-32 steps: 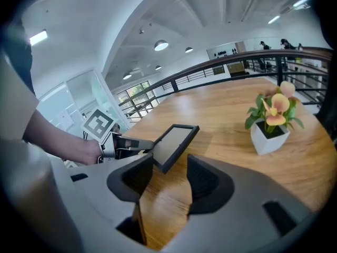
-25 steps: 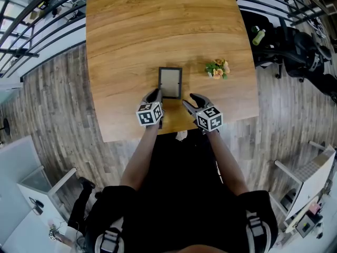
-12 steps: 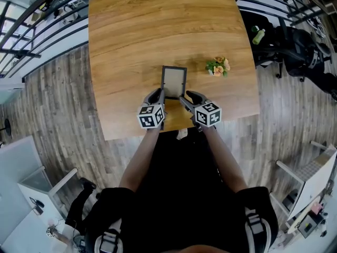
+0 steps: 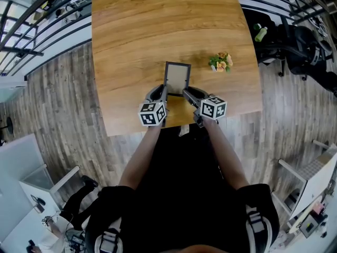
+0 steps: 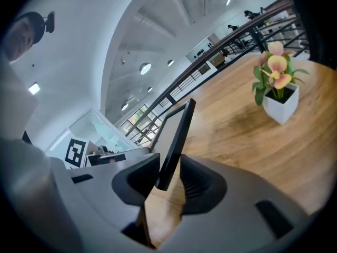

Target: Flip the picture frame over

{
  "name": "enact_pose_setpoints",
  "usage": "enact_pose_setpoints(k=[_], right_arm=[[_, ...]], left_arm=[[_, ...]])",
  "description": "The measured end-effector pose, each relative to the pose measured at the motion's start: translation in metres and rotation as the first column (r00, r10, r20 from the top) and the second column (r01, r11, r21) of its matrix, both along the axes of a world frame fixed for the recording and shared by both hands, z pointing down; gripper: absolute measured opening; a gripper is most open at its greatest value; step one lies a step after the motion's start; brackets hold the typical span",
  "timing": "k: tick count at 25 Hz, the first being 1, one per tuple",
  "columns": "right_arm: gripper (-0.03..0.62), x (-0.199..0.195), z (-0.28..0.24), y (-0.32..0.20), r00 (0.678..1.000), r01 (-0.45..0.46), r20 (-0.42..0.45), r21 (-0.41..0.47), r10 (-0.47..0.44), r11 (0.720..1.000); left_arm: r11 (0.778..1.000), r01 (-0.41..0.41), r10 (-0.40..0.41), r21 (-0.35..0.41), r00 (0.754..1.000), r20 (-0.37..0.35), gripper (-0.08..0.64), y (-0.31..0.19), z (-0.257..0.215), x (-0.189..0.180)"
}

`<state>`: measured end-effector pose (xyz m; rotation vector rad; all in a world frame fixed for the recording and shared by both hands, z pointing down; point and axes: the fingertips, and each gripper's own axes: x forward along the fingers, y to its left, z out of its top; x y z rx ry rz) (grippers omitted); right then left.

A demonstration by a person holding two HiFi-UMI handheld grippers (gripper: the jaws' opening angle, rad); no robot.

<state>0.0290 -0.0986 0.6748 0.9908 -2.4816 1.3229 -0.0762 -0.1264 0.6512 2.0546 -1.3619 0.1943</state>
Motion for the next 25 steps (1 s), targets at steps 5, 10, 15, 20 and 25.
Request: enact_pose_setpoints(k=[5, 10, 15, 20, 25], right_arm=[[0.13, -0.003, 0.002, 0.001, 1.0, 0.01, 0.023, -0.018, -0.009, 1.0], [0.12, -0.003, 0.002, 0.001, 0.997, -0.024, 0.073, -0.066, 0.029, 0.998], [0.11, -0.006, -0.003, 0.0, 0.991, -0.027, 0.126, -0.08, 0.037, 0.996], [0.086, -0.009, -0.013, -0.001, 0.974, -0.04, 0.219, -0.114, 0.065, 0.993], [0.08, -0.007, -0.01, 0.0, 0.962, -0.043, 0.261, -0.143, 0.079, 0.989]], left_arm=[[1.0, -0.006, 0.006, 0.004, 1.0, -0.009, 0.058, 0.001, 0.0, -0.002], [1.0, -0.02, 0.02, 0.008, 1.0, -0.005, 0.058, 0.005, -0.001, 0.002], [1.0, -0.017, 0.017, 0.004, 1.0, -0.004, 0.058, 0.004, 0.001, -0.002], [1.0, -0.01, 0.01, -0.006, 1.0, -0.006, 0.057, 0.005, 0.005, -0.005], [1.0, -0.019, 0.019, -0.016, 1.0, -0.005, 0.057, 0.005, 0.008, -0.004]])
